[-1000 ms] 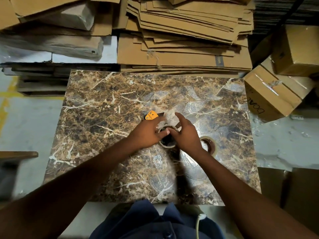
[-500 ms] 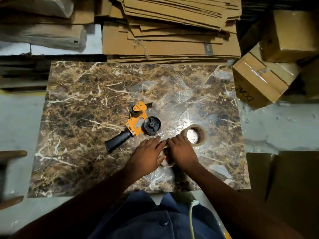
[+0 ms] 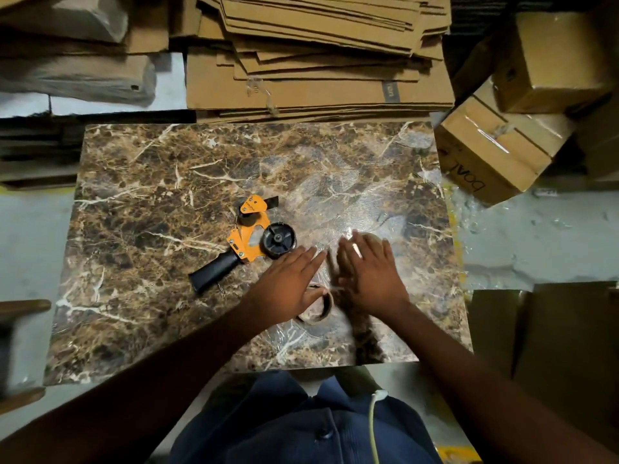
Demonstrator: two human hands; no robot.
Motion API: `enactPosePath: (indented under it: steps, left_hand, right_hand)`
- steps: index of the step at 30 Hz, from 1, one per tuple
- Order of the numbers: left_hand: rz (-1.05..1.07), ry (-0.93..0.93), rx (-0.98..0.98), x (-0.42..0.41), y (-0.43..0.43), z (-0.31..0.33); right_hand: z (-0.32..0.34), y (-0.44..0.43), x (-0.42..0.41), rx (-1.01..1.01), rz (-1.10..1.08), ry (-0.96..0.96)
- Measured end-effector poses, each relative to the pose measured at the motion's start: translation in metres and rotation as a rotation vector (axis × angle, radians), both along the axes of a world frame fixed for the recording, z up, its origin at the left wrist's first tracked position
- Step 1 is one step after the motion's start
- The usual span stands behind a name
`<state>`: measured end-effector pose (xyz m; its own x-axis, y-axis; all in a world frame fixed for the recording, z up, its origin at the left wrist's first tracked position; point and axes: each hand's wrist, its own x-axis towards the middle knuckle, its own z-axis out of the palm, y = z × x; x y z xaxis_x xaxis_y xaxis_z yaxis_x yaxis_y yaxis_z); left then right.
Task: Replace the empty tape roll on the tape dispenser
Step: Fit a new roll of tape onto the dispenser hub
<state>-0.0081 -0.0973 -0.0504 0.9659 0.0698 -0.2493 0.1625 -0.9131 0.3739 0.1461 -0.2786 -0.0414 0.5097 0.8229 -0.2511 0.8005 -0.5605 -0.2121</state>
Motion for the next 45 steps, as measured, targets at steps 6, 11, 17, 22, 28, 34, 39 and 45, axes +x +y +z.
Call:
enactPosePath:
  steps: [6,11,17,22,28,34,39,45]
  left_hand:
    - [-0.123,0.014,0.063,0.083,-0.013,0.006]
    - [-0.136,0.086,0.073,0.116,-0.016,0.004]
    - [-0.173,0.141,0.017,0.121,-0.011,0.002]
    - [-0.097,0.142,-0.076,0.121,-0.018,0.011]
    - [-0.057,0.058,-0.074,0.124,0.009,0.030]
    - [0.134,-0.047,-0.158,0.106,0.077,0.066]
    - [0.099,0.059,-0.082,0.074,0.119,0.085]
    - [0.107,0.123,0.066,0.036,0.131,0.078]
  right_hand:
    - [0.001,-0.023,0.050,-0.110,-0.102,0.111]
    - [-0.001,-0.022,0.059,-0.099,-0.068,0.153]
    - [0.001,-0.028,0.065,-0.071,-0.057,0.138]
    - [0.001,-0.027,0.066,-0.039,-0.051,0.148]
    - [0.014,-0.006,0.068,0.087,-0.075,0.202]
    - [0.037,0.054,0.069,0.130,0.044,0.261]
    - [0.047,0.102,0.060,0.111,0.125,0.308]
    - [0.048,0.133,0.041,0.033,0.213,0.338]
